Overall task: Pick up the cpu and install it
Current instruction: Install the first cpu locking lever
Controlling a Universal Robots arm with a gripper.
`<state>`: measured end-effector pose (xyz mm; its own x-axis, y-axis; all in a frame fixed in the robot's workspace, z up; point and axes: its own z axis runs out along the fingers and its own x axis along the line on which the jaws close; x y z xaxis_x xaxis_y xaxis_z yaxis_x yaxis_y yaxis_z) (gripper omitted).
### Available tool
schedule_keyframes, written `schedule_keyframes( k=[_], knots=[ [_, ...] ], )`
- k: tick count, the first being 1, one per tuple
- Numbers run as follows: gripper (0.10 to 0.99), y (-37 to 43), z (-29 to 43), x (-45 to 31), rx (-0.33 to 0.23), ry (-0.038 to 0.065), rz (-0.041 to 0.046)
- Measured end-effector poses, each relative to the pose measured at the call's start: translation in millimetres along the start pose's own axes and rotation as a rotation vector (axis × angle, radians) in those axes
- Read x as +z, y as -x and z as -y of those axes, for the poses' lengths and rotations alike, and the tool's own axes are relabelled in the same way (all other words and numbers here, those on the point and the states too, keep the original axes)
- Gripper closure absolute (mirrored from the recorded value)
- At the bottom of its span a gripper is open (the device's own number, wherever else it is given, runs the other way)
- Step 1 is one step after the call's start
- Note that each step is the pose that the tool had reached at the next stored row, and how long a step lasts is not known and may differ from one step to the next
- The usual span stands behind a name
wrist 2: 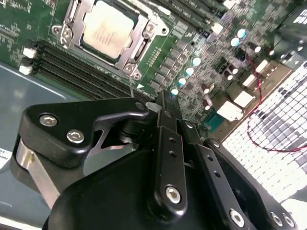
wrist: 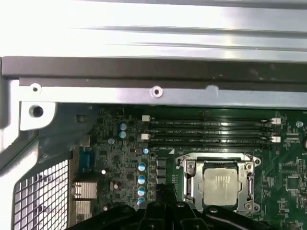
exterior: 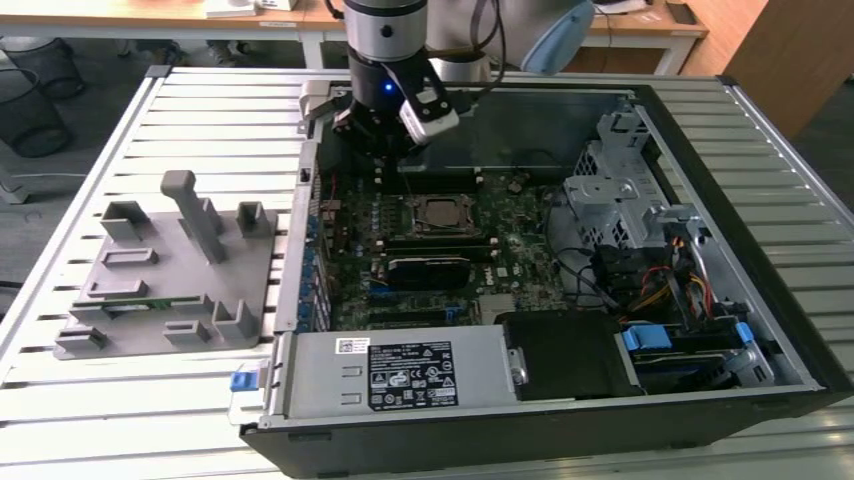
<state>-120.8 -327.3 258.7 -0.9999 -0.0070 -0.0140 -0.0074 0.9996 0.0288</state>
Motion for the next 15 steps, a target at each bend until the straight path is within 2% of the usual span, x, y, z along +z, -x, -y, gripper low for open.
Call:
schedule_keyframes(
  k=[11,15],
  knots=[
    [0.98,0.2,-15.3,3.2,0.0,0.001,0.0],
    [0.98,4.3,-17.8,3.5,0.0,0.001,0.0]
  ],
)
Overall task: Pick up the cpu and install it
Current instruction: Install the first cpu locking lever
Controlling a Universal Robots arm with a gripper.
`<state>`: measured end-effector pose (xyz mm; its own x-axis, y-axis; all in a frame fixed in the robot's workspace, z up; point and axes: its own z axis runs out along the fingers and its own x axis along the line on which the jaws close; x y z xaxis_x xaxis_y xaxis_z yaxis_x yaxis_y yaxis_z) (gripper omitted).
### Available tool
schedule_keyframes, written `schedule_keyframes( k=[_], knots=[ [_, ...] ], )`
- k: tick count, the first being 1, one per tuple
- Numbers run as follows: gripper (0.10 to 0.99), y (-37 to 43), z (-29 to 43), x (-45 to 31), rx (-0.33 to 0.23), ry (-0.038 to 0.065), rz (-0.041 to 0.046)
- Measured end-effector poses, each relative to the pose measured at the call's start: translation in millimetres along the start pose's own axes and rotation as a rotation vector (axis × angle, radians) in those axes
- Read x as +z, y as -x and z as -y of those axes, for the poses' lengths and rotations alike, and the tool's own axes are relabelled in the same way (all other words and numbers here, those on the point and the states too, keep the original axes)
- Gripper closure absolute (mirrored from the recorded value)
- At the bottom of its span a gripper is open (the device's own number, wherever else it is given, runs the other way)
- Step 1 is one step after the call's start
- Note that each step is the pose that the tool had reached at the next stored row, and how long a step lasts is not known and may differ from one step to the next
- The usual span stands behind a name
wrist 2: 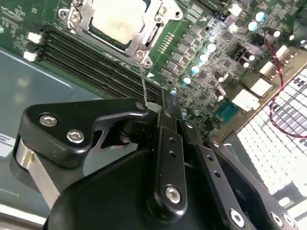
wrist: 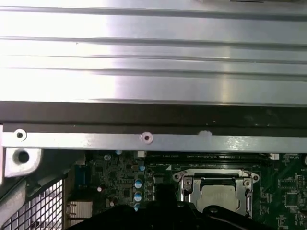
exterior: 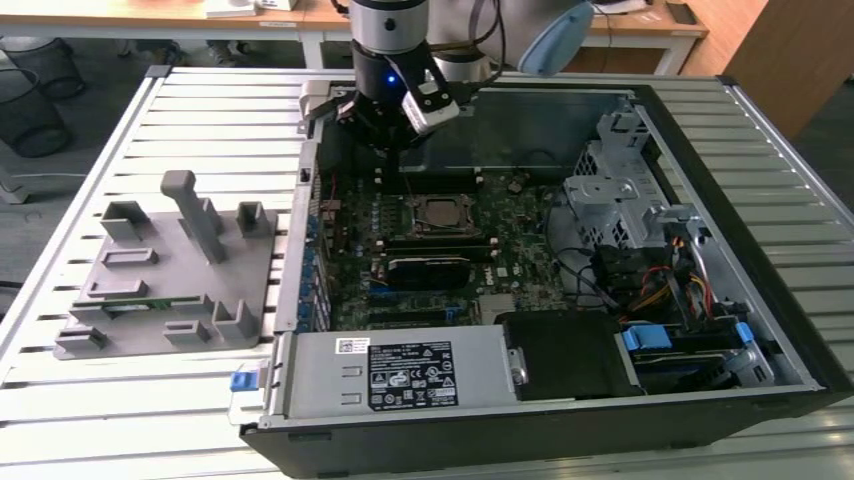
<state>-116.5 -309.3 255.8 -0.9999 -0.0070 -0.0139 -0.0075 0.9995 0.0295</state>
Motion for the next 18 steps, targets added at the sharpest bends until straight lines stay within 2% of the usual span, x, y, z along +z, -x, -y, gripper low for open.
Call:
schedule_keyframes(
  k=[7,13,14,17,18],
  knots=[
    [0.98,18.8,-0.1,0.5,0.0,0.0,0.0002],
    [0.98,42.1,0.1,1.8,0.0,0.001,0.0],
    [0.98,43.6,0.2,2.1,0.0,0.01,0.0002],
    [0.98,44.6,1.2,2.2,0.001,0.064,0.0005],
    [0.98,44.5,1.9,2.4,0.001,0.074,0.0007]
  ],
)
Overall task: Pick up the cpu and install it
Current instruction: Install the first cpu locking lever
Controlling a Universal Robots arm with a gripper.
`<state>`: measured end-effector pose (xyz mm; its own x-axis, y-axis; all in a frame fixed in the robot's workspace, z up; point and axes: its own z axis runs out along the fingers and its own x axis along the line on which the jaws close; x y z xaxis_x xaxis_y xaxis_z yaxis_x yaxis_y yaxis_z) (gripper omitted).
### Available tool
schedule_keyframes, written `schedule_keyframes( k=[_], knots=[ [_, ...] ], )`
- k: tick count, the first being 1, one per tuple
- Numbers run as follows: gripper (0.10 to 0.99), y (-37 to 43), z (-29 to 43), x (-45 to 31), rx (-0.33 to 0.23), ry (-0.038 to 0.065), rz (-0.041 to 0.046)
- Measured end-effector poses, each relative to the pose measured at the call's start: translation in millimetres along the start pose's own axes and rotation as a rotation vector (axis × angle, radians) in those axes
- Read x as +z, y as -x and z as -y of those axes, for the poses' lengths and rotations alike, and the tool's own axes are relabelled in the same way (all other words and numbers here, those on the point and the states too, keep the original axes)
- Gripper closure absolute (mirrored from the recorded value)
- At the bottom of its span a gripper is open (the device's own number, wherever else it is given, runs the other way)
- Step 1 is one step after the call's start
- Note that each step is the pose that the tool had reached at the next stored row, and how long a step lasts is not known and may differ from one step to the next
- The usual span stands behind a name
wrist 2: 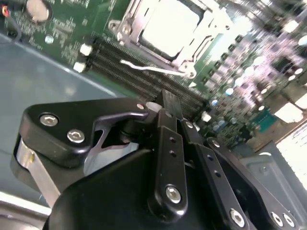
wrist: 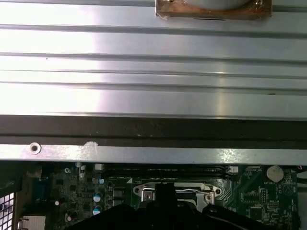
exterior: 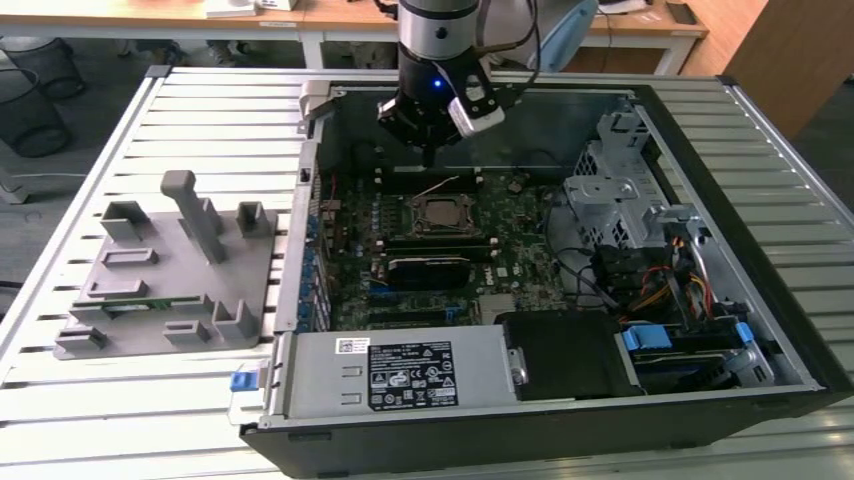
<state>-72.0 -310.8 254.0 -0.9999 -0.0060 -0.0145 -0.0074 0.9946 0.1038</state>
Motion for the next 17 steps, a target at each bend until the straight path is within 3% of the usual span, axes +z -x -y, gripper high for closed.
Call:
schedule_keyframes(
  k=[7,14,17],
  knots=[
    [0.98,0.2,1.7,5.3,-0.001,-0.003,0.0057],
    [0.98,6.6,2.6,12.1,-0.001,-0.003,0.0064],
    [0.98,6.7,2.8,13.9,-0.002,-0.011,0.0125]
  ],
)
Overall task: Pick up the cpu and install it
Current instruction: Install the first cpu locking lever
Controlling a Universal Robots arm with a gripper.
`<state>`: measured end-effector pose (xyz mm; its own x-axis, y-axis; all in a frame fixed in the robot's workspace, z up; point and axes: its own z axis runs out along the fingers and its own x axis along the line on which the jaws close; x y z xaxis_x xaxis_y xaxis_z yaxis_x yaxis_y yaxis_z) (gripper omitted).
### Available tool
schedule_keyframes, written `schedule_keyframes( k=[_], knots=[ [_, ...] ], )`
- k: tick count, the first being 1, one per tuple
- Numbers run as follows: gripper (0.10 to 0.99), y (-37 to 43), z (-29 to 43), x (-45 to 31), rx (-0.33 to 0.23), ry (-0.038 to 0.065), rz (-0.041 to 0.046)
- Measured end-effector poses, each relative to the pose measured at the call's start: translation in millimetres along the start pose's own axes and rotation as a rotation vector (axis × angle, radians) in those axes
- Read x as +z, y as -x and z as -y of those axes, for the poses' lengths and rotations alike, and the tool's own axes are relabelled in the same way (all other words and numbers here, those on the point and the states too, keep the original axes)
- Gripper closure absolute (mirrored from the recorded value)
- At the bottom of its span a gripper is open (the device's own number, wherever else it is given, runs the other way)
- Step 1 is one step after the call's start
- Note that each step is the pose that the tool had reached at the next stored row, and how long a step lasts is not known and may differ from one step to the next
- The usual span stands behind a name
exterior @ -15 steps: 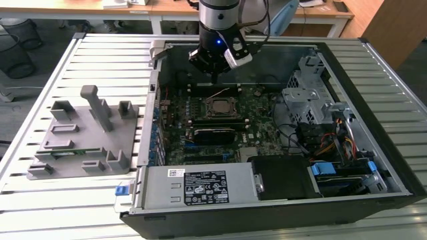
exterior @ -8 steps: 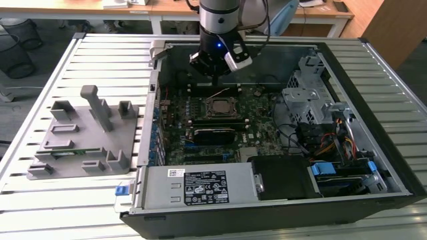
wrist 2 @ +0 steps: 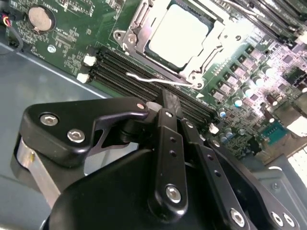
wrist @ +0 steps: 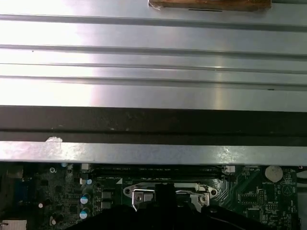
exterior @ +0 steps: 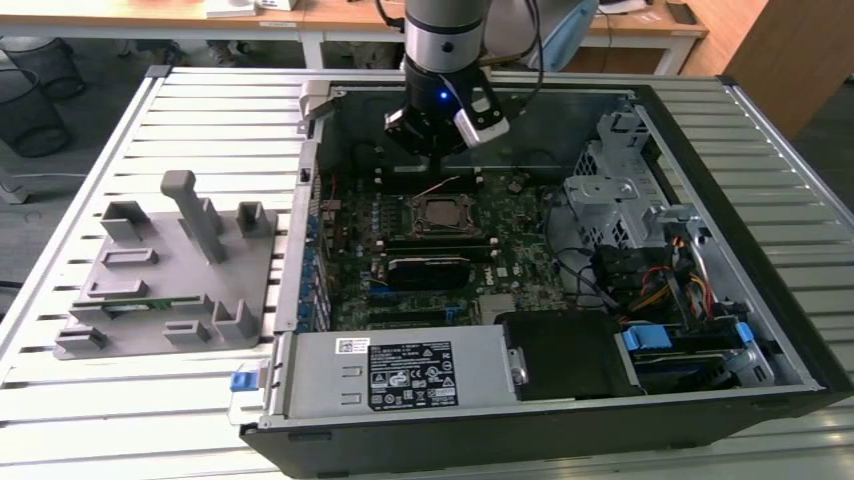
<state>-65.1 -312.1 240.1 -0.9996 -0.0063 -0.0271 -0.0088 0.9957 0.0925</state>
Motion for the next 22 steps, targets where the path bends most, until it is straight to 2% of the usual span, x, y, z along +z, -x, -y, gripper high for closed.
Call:
schedule_keyframes(
  k=[2,5,9,22],
  knots=[
    [0.98,0.0,0.2,1.8,-0.001,-0.004,0.0045],
    [0.98,0.3,0.4,4.3,-0.007,-0.003,0.0076],
    [0.98,1.6,0.8,8.7,-0.019,-0.008,0.0083],
    [0.98,12.6,-0.2,16.0,-0.019,-0.008,0.0083]
  ],
)
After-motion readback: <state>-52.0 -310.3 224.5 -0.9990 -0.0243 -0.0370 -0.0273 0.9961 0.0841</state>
